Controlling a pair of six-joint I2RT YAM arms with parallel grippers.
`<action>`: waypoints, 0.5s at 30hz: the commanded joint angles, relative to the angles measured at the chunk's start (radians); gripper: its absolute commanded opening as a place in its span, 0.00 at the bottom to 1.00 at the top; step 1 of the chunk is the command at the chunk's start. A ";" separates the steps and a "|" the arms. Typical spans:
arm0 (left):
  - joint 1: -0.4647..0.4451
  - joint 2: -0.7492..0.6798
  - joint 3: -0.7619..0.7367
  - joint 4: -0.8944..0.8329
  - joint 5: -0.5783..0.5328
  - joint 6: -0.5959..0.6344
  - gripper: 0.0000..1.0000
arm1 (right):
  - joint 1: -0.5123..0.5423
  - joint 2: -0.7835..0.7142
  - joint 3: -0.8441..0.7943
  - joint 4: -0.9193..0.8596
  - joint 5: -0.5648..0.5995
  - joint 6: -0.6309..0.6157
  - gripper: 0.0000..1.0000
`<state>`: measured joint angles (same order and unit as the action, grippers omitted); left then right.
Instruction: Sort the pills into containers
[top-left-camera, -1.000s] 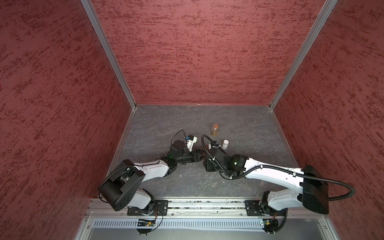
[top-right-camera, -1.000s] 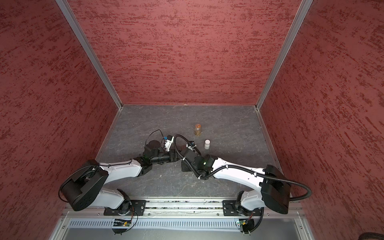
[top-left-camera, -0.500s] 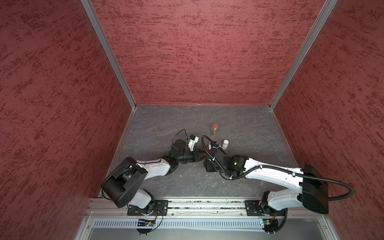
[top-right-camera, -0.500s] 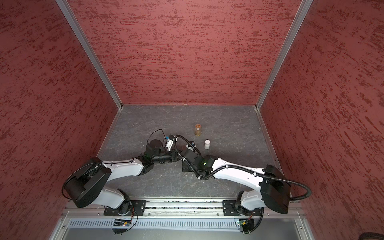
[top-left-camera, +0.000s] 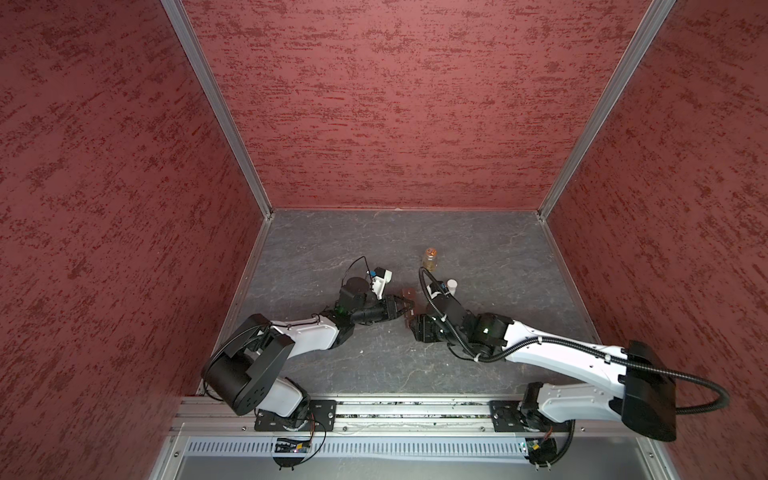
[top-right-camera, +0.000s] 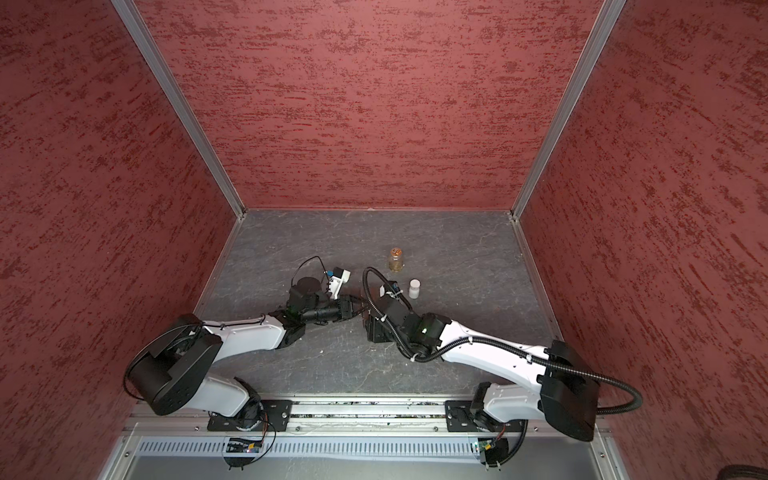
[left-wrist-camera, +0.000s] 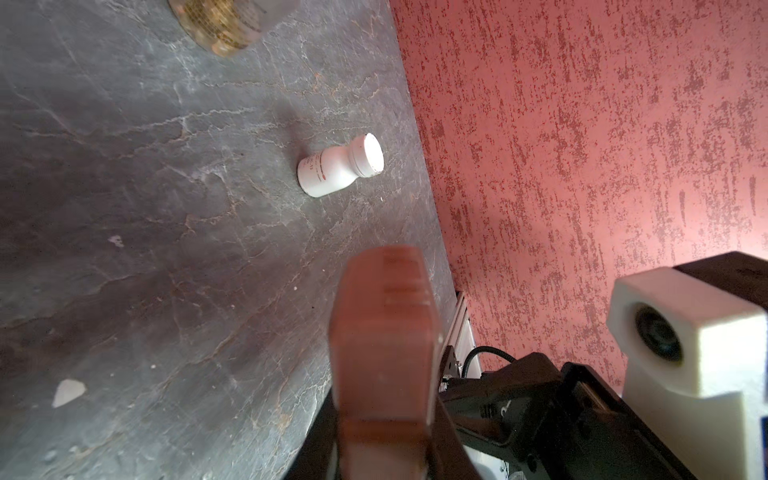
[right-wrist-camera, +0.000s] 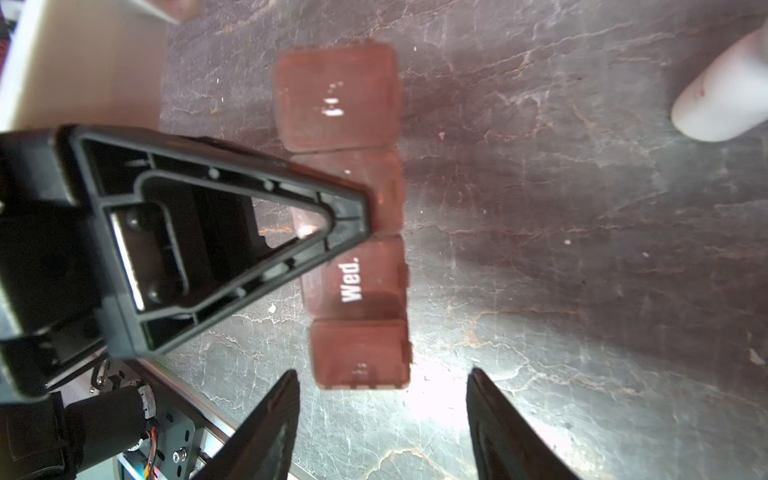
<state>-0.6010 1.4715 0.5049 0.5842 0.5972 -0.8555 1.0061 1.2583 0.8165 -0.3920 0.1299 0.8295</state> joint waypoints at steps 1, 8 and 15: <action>0.006 -0.020 -0.003 0.019 -0.008 -0.009 0.05 | -0.020 -0.029 -0.020 0.066 -0.038 0.001 0.66; 0.009 -0.019 -0.008 0.021 -0.011 -0.016 0.04 | -0.067 -0.049 -0.070 0.182 -0.157 -0.006 0.66; 0.013 -0.016 -0.007 0.029 0.000 -0.024 0.03 | -0.104 -0.025 -0.087 0.261 -0.248 -0.020 0.66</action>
<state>-0.5941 1.4712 0.5045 0.5850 0.5968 -0.8711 0.9165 1.2282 0.7322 -0.2123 -0.0586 0.8257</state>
